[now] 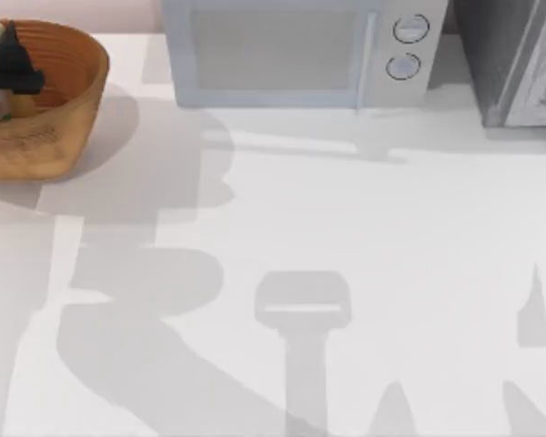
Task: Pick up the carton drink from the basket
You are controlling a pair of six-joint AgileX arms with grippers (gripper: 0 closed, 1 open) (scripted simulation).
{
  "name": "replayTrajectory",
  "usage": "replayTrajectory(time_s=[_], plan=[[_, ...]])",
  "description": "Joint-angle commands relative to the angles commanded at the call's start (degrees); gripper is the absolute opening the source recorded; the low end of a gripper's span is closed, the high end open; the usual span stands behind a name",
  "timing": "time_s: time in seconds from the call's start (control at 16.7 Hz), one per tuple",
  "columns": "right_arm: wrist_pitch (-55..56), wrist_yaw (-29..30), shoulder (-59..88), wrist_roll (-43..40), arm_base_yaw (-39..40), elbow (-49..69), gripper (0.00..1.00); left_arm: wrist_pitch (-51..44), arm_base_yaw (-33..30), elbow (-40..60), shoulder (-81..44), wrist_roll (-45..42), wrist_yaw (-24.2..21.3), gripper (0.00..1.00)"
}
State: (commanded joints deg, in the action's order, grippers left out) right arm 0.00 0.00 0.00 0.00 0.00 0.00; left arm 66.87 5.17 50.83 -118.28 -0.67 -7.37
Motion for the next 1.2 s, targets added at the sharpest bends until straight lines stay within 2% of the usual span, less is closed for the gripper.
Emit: replayTrajectory(time_s=[0.48, 1.2], plan=[[0.0, 0.0, 0.0, 0.0, 0.0, 0.0, 1.0, 0.0, 0.0, 0.0, 0.0, 0.0, 0.0, 0.02], [0.0, 0.0, 0.0, 0.0, 0.0, 0.0, 1.0, -1.9, 0.3, 0.4, 2.1, 0.0, 0.0, 0.0]])
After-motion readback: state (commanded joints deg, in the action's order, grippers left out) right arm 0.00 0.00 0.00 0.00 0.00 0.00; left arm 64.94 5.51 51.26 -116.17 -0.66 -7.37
